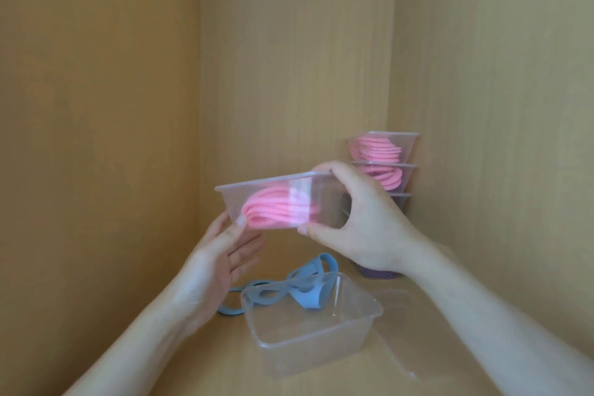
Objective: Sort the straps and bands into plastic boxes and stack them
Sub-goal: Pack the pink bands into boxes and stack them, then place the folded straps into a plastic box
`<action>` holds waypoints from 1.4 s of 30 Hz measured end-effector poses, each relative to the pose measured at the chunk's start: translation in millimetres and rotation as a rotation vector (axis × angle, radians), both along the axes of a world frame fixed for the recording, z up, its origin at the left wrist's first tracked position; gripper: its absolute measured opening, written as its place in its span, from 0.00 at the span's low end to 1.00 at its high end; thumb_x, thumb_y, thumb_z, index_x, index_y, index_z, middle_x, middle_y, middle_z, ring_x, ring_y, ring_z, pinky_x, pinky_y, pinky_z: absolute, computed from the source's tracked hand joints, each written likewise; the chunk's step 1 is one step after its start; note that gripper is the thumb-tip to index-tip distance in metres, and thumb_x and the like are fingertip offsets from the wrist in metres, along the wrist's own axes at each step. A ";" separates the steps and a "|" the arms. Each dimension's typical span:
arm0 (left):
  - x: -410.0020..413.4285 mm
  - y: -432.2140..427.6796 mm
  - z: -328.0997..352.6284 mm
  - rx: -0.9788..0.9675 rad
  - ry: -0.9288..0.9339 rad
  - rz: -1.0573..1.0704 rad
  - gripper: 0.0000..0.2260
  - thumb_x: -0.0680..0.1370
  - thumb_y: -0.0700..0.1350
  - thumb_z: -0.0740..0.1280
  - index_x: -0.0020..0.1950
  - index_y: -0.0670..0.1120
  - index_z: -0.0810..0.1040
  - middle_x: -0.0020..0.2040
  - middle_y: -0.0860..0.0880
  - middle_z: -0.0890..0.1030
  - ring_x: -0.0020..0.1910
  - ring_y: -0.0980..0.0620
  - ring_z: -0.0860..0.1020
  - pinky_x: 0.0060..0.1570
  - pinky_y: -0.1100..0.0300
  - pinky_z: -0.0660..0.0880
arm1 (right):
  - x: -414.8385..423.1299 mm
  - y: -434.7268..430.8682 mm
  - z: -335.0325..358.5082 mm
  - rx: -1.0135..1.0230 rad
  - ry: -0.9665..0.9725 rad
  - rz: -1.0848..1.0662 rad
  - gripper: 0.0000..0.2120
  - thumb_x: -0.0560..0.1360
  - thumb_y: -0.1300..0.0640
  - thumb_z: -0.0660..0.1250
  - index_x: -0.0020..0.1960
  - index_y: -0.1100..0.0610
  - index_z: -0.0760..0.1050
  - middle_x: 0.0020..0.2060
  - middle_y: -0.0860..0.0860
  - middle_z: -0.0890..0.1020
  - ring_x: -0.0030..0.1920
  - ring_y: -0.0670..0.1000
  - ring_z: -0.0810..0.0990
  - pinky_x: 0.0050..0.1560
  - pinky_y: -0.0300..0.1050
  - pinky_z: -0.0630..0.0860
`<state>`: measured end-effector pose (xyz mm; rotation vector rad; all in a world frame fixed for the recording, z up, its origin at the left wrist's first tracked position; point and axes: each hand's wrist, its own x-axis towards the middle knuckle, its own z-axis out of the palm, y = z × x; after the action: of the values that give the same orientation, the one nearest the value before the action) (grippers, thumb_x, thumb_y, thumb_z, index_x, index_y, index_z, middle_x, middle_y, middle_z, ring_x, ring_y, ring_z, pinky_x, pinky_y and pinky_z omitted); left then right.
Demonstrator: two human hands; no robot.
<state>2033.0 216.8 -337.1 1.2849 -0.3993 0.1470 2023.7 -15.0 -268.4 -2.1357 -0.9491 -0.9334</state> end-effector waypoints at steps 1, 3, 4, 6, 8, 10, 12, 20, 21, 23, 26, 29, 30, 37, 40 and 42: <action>0.7 -1.2 -0.3 -0.018 0.033 0.031 0.31 0.74 0.54 0.72 0.75 0.52 0.67 0.66 0.42 0.80 0.64 0.47 0.80 0.68 0.46 0.71 | 1.0 1.6 4.6 -0.006 -0.066 -0.048 0.26 0.67 0.42 0.76 0.60 0.39 0.69 0.56 0.35 0.75 0.60 0.39 0.74 0.60 0.38 0.70; 1.5 -2.7 -1.3 -0.047 0.075 0.080 0.30 0.72 0.53 0.69 0.73 0.51 0.67 0.66 0.41 0.79 0.64 0.45 0.80 0.68 0.45 0.72 | 6.5 3.2 18.6 0.008 -0.197 -0.137 0.27 0.68 0.46 0.77 0.63 0.45 0.70 0.56 0.38 0.74 0.60 0.42 0.72 0.61 0.37 0.68; 1.3 -3.1 -1.9 -0.045 0.081 0.094 0.28 0.72 0.53 0.67 0.72 0.50 0.68 0.66 0.41 0.79 0.64 0.45 0.79 0.67 0.45 0.72 | 10.8 3.0 28.0 0.025 -0.262 -0.188 0.27 0.68 0.48 0.77 0.63 0.49 0.71 0.56 0.42 0.75 0.60 0.46 0.72 0.61 0.42 0.69; 1.3 -3.4 -3.0 -0.016 0.072 0.101 0.27 0.71 0.53 0.66 0.70 0.51 0.70 0.66 0.43 0.79 0.64 0.46 0.79 0.67 0.45 0.72 | 21.0 -0.2 50.1 0.073 -0.368 -0.310 0.27 0.69 0.52 0.77 0.64 0.53 0.72 0.57 0.48 0.75 0.59 0.52 0.72 0.62 0.52 0.70; 1.7 -2.6 -4.5 0.004 0.059 0.105 0.26 0.72 0.53 0.66 0.70 0.51 0.71 0.65 0.44 0.80 0.64 0.47 0.80 0.67 0.45 0.72 | 33.4 -6.2 73.9 0.111 -0.423 -0.442 0.27 0.69 0.53 0.76 0.65 0.54 0.72 0.58 0.50 0.75 0.60 0.54 0.70 0.63 0.56 0.69; 2.9 -1.6 -5.5 0.014 0.055 0.111 0.26 0.71 0.53 0.66 0.70 0.50 0.71 0.64 0.44 0.80 0.63 0.47 0.80 0.67 0.44 0.72 | 47.5 -14.7 96.0 0.118 -0.443 -0.554 0.26 0.70 0.53 0.75 0.65 0.54 0.71 0.59 0.51 0.74 0.62 0.55 0.69 0.65 0.56 0.67; 4.2 -2.1 -5.8 0.018 0.055 0.115 0.26 0.71 0.53 0.66 0.69 0.50 0.72 0.63 0.44 0.81 0.63 0.47 0.80 0.66 0.44 0.73 | 60.9 -25.2 113.0 0.089 -0.444 -0.657 0.26 0.70 0.53 0.75 0.65 0.53 0.71 0.59 0.51 0.73 0.64 0.55 0.68 0.67 0.56 0.65; 13.2 -2.0 -8.9 0.058 0.058 0.182 0.22 0.70 0.52 0.67 0.63 0.49 0.77 0.56 0.45 0.85 0.57 0.48 0.83 0.58 0.46 0.76 | 95.4 -59.4 127.7 -0.112 -0.253 -0.940 0.28 0.72 0.51 0.73 0.69 0.52 0.68 0.63 0.54 0.72 0.68 0.58 0.67 0.67 0.60 0.63; 15.5 -1.5 -10.0 0.069 0.059 0.195 0.20 0.71 0.51 0.67 0.62 0.50 0.78 0.55 0.46 0.86 0.56 0.49 0.83 0.57 0.47 0.76 | 98.1 -61.8 125.1 -0.129 -0.217 -0.952 0.27 0.73 0.52 0.72 0.69 0.52 0.68 0.64 0.54 0.72 0.68 0.58 0.67 0.67 0.60 0.63; 21.3 1.0 -12.8 0.092 0.062 0.228 0.12 0.78 0.47 0.67 0.61 0.50 0.79 0.54 0.47 0.86 0.54 0.50 0.84 0.54 0.48 0.77 | 102.3 -64.9 119.7 -0.140 -0.167 -0.960 0.24 0.75 0.52 0.68 0.68 0.53 0.68 0.64 0.54 0.72 0.68 0.58 0.67 0.68 0.60 0.63; 25.9 4.5 -16.3 0.110 0.064 0.268 0.08 0.82 0.46 0.64 0.59 0.50 0.80 0.53 0.48 0.87 0.53 0.51 0.85 0.53 0.49 0.77 | 108.0 -65.1 117.8 -0.167 -0.104 -0.944 0.22 0.78 0.49 0.63 0.69 0.54 0.67 0.67 0.55 0.72 0.69 0.58 0.66 0.67 0.61 0.63; 22.6 4.4 -17.5 0.148 0.061 0.284 0.08 0.83 0.45 0.63 0.59 0.50 0.80 0.53 0.49 0.87 0.53 0.52 0.84 0.55 0.49 0.77 | 113.7 -63.0 120.8 -0.237 -0.014 -0.950 0.25 0.78 0.47 0.61 0.72 0.55 0.65 0.70 0.55 0.70 0.71 0.59 0.65 0.67 0.62 0.64; 21.2 3.8 -17.5 0.159 0.063 0.290 0.08 0.82 0.45 0.63 0.59 0.50 0.80 0.53 0.49 0.87 0.54 0.52 0.84 0.57 0.48 0.77 | 115.7 -63.4 122.9 -0.247 0.012 -0.957 0.26 0.77 0.45 0.61 0.72 0.55 0.64 0.70 0.55 0.69 0.72 0.59 0.65 0.68 0.62 0.63; 18.9 5.8 -15.7 0.335 0.041 0.410 0.10 0.82 0.36 0.63 0.58 0.47 0.80 0.54 0.48 0.84 0.58 0.51 0.80 0.60 0.54 0.74 | 124.5 -69.5 130.6 -0.269 0.095 -1.000 0.31 0.76 0.39 0.59 0.74 0.54 0.62 0.72 0.57 0.68 0.72 0.60 0.64 0.68 0.64 0.62; 21.7 9.8 -21.2 0.560 0.014 0.483 0.17 0.77 0.28 0.58 0.57 0.44 0.79 0.57 0.47 0.81 0.62 0.49 0.76 0.60 0.59 0.68 | 115.5 -62.4 127.2 -0.232 -0.031 -1.069 0.30 0.76 0.40 0.58 0.71 0.57 0.66 0.69 0.58 0.70 0.71 0.60 0.65 0.69 0.66 0.61; 21.3 12.6 -24.7 0.700 0.027 0.503 0.20 0.75 0.27 0.57 0.56 0.46 0.79 0.60 0.49 0.78 0.65 0.52 0.73 0.61 0.61 0.65 | 106.3 -52.9 116.7 -0.104 -0.275 -1.030 0.25 0.75 0.46 0.60 0.67 0.60 0.70 0.64 0.60 0.71 0.67 0.61 0.68 0.68 0.64 0.64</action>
<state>2054.3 229.4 -361.7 2.0633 -0.0872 0.4407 2130.0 -67.9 -151.7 -2.6313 0.0940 -1.6990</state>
